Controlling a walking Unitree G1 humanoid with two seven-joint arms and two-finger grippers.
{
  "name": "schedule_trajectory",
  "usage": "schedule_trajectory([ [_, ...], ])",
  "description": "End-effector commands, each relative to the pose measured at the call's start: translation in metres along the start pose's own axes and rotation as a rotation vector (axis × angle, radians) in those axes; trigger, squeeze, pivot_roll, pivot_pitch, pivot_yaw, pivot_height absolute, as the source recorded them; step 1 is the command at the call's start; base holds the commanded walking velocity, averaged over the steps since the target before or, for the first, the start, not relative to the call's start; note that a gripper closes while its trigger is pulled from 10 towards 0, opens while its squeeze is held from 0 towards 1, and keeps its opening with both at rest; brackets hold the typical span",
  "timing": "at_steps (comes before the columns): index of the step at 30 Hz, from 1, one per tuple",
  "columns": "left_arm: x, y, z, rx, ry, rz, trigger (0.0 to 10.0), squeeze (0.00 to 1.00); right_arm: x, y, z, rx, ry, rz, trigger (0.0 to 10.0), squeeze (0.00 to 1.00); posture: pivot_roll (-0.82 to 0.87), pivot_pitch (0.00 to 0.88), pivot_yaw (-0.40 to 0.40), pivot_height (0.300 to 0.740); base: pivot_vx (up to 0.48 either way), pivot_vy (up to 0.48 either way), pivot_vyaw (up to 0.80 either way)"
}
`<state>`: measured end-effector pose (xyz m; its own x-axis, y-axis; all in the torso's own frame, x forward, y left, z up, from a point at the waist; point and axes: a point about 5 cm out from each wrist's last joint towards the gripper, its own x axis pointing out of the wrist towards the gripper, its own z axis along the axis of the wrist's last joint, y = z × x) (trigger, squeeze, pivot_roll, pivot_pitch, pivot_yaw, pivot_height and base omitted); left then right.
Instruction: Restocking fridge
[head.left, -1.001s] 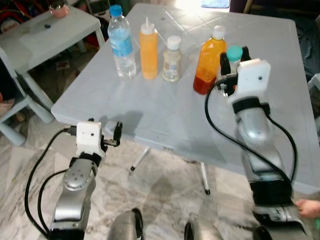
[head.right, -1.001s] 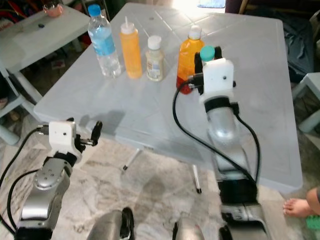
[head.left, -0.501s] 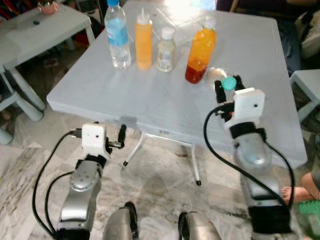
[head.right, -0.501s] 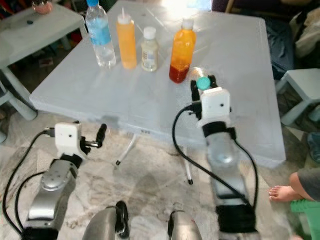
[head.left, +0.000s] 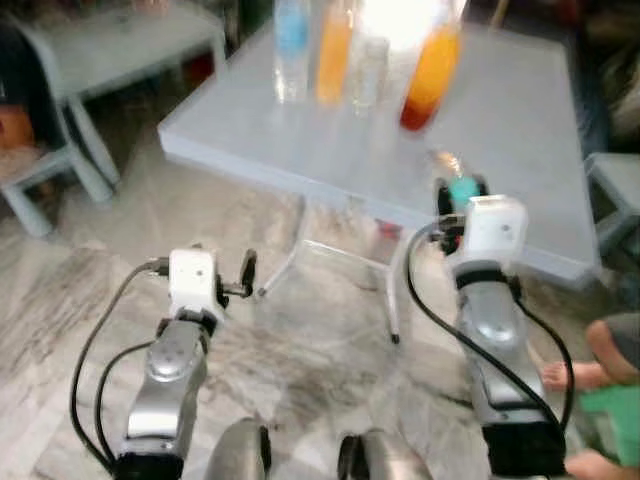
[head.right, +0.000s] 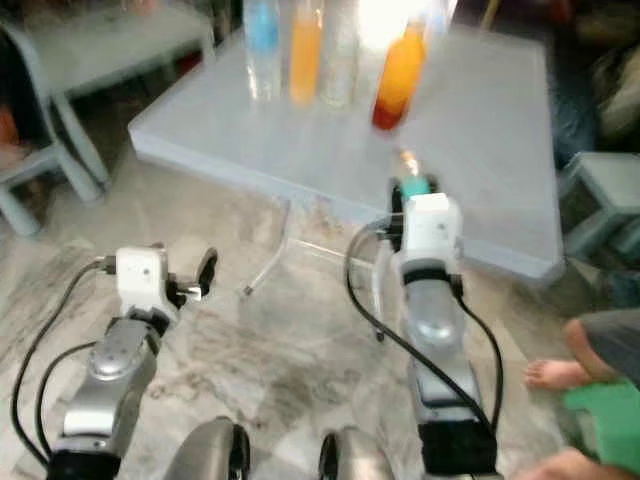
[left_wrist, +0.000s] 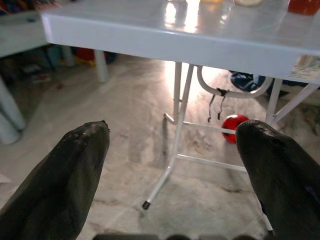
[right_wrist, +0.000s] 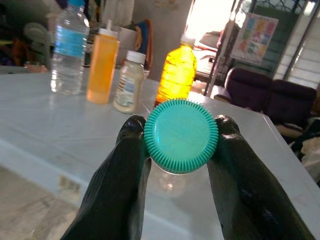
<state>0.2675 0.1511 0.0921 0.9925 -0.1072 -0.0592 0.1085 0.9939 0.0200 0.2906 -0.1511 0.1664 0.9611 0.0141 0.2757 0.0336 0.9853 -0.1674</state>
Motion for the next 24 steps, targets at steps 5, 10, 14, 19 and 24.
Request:
schedule_trajectory([
  [5, -0.001, -0.002, -0.003, 0.005, 0.006, -0.001, 10.0, 0.0, 0.008, 0.005, 0.017, -0.006, -0.069, 0.041, 10.0, 0.0, -0.06, 0.097, -0.016, 0.74, -0.343, 0.0, 0.0],
  [10, 0.001, 0.0, -0.005, 0.012, 0.011, 0.006, 10.0, 0.0, 0.009, 0.013, 0.02, 0.073, -0.073, 0.084, 10.0, 0.0, -0.06, 0.089, -0.019, 0.74, -0.288, 0.0, 0.0],
  [14, 0.002, 0.001, -0.004, 0.013, 0.005, 0.009, 10.0, 0.0, 0.005, 0.024, 0.02, 0.094, -0.068, 0.176, 10.0, 0.0, -0.06, 0.083, -0.019, 0.74, -0.131, 0.0, 0.0],
  [19, 0.003, 0.0, -0.004, 0.022, -0.007, 0.013, 10.0, 0.0, -0.007, 0.028, 0.003, 0.076, -0.013, 0.23, 10.0, 0.0, -0.06, 0.081, -0.015, 0.74, 0.0, 0.0, 0.48],
  [24, 0.005, 0.002, -0.003, 0.05, -0.014, 0.017, 10.0, 0.0, -0.01, 0.026, -0.005, 0.231, 0.054, 0.186, 10.0, 0.0, -0.06, 0.08, -0.006, 0.74, 0.0, 0.0, 0.8],
])
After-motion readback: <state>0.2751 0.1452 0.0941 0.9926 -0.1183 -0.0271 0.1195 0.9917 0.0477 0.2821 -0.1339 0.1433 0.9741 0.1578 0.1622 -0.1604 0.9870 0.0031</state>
